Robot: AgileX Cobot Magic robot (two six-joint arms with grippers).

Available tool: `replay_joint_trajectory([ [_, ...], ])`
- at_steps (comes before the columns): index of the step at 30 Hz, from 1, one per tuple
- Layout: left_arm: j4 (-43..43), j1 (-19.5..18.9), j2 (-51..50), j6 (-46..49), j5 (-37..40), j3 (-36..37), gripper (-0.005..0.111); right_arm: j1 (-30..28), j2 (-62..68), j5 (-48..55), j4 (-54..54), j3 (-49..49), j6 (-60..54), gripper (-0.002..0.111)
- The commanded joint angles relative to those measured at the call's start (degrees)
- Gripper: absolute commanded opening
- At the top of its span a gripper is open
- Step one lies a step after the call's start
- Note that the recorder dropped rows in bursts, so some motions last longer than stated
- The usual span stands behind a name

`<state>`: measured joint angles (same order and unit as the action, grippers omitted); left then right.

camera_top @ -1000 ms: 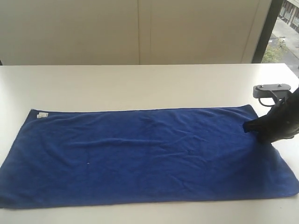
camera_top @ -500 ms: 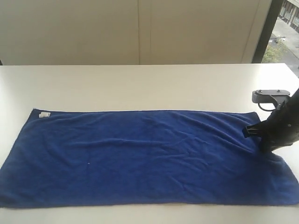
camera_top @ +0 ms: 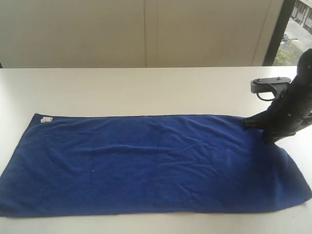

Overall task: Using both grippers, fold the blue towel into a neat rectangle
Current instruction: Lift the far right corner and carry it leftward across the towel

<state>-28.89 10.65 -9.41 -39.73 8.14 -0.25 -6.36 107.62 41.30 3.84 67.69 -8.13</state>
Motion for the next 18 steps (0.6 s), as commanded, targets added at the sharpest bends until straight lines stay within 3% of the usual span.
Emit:
replay_joint_trajectory([
  [1, -0.41, 0.31, -0.22, -0.41, -0.39, 0.25, 0.000, 2.50, -0.66, 2.25, -0.87, 2.58, 1.29, 0.000],
  [18, -0.41, 0.31, -0.22, -0.41, -0.39, 0.25, 0.000, 14.15, -0.66, 3.96, -0.87, 8.82, 5.99, 0.000],
])
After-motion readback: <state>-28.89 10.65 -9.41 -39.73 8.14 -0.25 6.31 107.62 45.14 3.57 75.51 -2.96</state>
